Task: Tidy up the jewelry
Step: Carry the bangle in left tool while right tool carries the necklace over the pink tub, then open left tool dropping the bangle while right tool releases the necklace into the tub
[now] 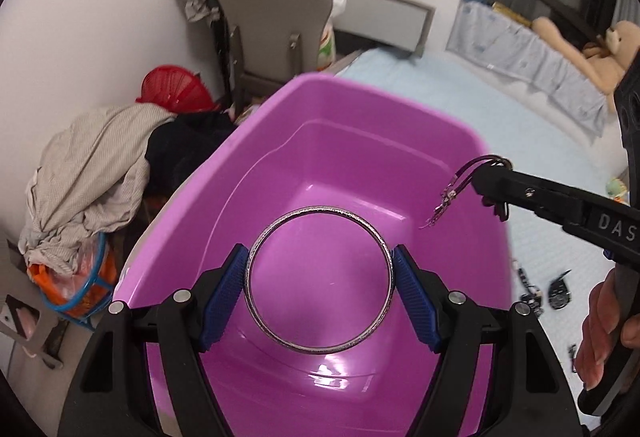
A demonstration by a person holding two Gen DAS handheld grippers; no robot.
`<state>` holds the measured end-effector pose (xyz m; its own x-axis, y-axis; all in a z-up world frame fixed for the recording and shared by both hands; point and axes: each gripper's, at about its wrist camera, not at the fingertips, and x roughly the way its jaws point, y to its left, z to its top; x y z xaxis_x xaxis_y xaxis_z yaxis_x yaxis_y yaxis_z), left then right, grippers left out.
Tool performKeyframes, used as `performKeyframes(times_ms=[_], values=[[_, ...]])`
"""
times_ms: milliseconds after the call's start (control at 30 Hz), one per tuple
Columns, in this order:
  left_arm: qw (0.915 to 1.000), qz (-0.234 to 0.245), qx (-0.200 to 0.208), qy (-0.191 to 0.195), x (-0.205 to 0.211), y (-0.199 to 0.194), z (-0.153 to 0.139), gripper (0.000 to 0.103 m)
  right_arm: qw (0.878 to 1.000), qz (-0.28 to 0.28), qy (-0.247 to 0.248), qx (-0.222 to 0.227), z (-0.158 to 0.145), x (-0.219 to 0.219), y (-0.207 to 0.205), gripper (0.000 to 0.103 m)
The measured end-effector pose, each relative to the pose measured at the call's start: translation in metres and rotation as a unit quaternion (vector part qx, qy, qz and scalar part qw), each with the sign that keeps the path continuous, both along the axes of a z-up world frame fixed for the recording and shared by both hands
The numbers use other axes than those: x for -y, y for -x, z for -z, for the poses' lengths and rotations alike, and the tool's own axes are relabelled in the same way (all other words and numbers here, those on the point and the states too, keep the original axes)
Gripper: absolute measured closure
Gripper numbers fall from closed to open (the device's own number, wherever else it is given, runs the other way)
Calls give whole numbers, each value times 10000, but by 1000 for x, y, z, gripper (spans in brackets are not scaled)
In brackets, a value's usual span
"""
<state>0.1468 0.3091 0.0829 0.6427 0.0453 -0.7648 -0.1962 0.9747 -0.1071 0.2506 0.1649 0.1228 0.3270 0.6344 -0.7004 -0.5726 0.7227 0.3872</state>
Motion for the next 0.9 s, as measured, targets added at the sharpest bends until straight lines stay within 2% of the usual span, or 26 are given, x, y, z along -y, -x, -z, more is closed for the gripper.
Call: performKeyframes(times_ms=[233, 400, 433, 500, 533, 667, 900], values=[[9978, -47, -650, -119, -10, -16, 28, 32, 9976, -14, 605, -326, 32, -31, -17, 93], [9965, -96, -776, -277, -11, -16, 28, 31, 9945, 52, 965, -398, 48, -35, -25, 91], [9960, -101, -836, -283, -10, -15, 29, 31, 9940, 71, 1018, -395, 50, -34, -26, 81], [9951, -139, -920, -330, -11, -14, 31, 21, 9927, 133, 1142, -367, 50, -32, -26, 63], [9951, -135, -918, -348, -11, -12, 31, 21, 9925, 166, 1170, -318, 50, -31, -26, 61], [9945, -177, -944, -406, -11, -7, 31, 16, 9916, 221, 1236, -296, 51, -29, -27, 61], [9943, -274, -959, -384, -14, -4, 32, 16, 9917, 282, 1216, -297, 50, -22, -26, 61]])
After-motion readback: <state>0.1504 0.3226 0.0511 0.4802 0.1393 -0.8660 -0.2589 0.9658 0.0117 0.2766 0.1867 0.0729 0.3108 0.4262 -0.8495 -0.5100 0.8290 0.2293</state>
